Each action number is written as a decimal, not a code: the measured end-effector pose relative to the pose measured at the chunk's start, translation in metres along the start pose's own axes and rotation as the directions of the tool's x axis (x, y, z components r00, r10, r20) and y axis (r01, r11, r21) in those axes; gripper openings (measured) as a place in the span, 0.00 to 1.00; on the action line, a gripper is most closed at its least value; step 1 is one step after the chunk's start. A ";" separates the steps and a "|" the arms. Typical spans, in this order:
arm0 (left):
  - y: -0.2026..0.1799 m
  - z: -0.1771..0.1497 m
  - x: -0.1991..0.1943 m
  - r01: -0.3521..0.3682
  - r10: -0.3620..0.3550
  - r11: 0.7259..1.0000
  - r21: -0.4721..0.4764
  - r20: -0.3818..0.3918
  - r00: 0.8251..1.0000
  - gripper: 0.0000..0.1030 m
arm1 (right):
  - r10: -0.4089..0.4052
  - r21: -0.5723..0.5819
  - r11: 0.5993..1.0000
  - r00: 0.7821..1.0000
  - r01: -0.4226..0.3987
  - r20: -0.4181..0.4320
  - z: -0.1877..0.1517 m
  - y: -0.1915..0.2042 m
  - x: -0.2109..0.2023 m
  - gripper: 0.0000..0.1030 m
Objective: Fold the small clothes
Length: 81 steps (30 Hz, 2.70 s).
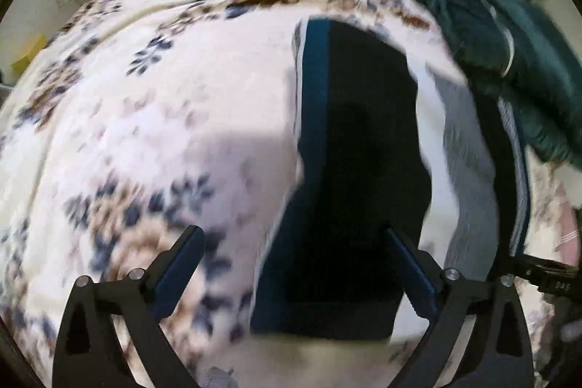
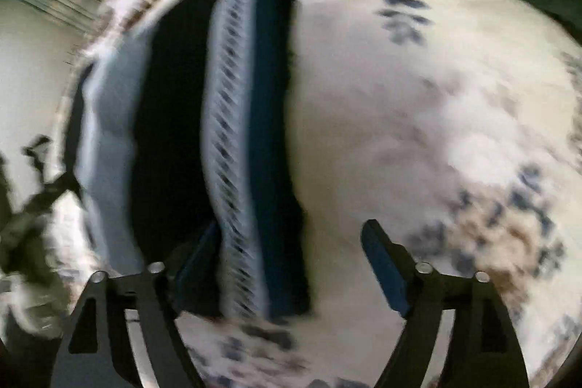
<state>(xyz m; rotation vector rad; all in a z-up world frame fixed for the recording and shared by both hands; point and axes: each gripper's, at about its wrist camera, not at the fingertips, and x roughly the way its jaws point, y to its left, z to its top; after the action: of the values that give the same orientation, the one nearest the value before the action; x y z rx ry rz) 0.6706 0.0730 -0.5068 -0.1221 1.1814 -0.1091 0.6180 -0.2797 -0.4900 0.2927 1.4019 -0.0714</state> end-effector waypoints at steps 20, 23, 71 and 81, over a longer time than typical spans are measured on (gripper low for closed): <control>-0.103 -0.061 -0.243 -0.078 0.051 0.990 0.114 0.223 0.974 0.98 | -0.336 0.044 0.940 0.889 0.339 0.311 -0.151 0.053 -0.280 1.00; -0.107 -0.071 -0.294 -0.069 0.039 0.992 0.109 0.262 0.964 0.98 | -0.328 0.030 0.939 0.871 0.341 0.366 -0.175 0.068 -0.338 1.00; -0.143 -0.209 -0.618 -0.130 0.088 0.990 0.047 0.515 0.852 0.98 | -0.107 -0.098 0.966 0.714 0.239 0.692 -0.421 0.124 -0.715 1.00; -0.138 -0.213 -0.626 -0.127 0.086 0.991 0.044 0.517 0.852 0.98 | -0.085 -0.106 0.970 0.715 0.219 0.694 -0.421 0.126 -0.720 1.00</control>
<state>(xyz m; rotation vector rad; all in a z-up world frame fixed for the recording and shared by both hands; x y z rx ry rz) 0.2355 0.0222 0.0067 -0.0129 0.6415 -0.0197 0.1178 -0.1442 0.1754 -0.0195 0.6702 -0.1705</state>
